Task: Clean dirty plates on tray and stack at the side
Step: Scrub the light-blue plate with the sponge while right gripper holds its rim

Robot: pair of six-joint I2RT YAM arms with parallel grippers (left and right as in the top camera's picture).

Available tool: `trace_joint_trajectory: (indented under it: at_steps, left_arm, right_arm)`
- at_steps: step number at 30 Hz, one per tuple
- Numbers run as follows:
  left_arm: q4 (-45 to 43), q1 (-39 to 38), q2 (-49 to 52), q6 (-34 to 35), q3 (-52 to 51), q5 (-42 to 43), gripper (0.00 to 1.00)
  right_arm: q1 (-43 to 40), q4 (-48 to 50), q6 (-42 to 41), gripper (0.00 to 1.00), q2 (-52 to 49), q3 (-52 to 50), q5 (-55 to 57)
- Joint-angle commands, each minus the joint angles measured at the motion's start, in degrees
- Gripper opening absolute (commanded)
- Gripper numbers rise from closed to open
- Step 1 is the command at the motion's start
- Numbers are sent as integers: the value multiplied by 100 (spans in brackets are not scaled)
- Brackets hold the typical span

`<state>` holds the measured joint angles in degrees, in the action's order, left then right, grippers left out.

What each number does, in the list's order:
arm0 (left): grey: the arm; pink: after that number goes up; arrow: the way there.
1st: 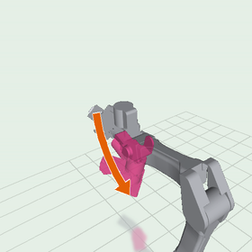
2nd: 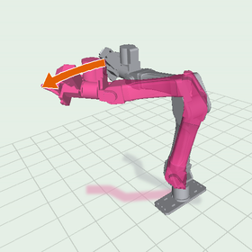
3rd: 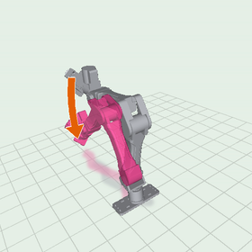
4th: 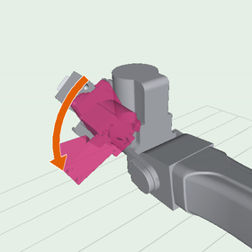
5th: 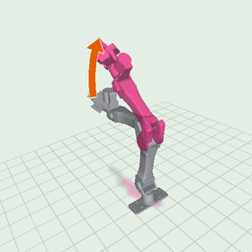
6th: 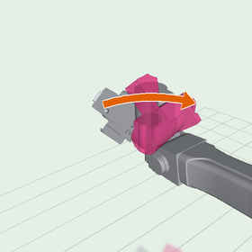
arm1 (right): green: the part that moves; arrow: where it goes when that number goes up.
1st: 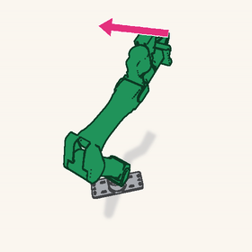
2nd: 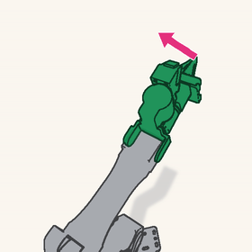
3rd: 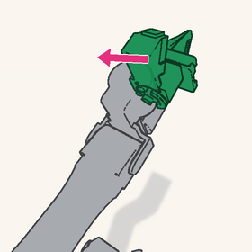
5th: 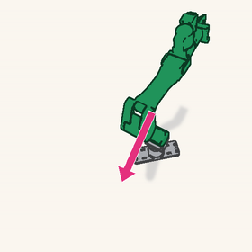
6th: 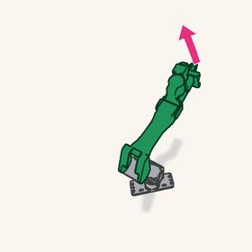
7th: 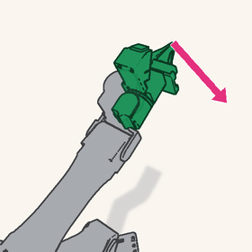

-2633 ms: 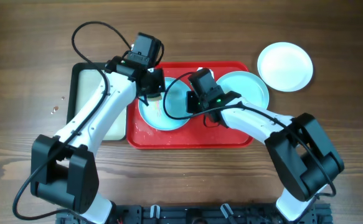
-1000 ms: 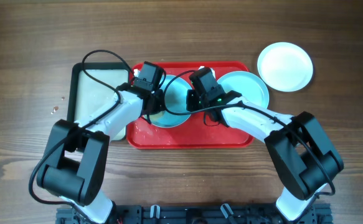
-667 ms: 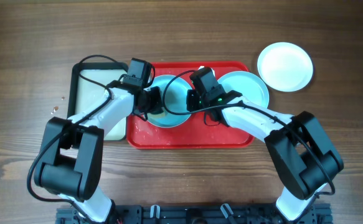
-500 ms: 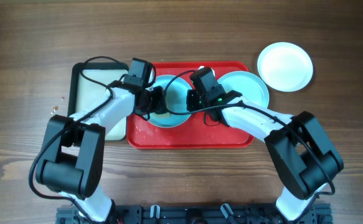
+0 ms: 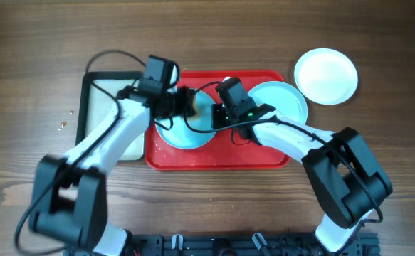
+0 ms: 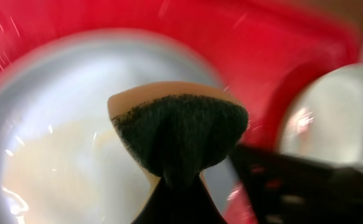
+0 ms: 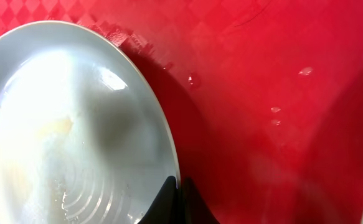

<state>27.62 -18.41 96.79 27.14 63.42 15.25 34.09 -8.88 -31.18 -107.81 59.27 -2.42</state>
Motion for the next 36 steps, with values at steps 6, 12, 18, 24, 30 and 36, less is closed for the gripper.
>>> trace_joint_trajectory:
  at_steps: [6,12,18,24,30,36]
  left_arm:
    - [560,-4,-291,-142,210,-1191,4]
    - [863,-4,332,-140,205,-1541,4]
    - [890,-9,944,-140,205,-1681,4]
    - [817,-11,1276,-140,205,-1279,4]
    - [595,-11,1329,-136,205,-769,4]
    - [549,-35,1403,-136,205,-577,4]
  right_arm:
    - [44,28,107,4,-149,-4,-149]
    - [44,26,107,4,-149,-4,-149]
    - [44,28,116,5,-149,-4,-149]
    - [44,28,116,4,-149,-4,-149]
    - [46,28,118,4,-149,-4,-151]
    - [46,31,116,4,-149,-4,-151]
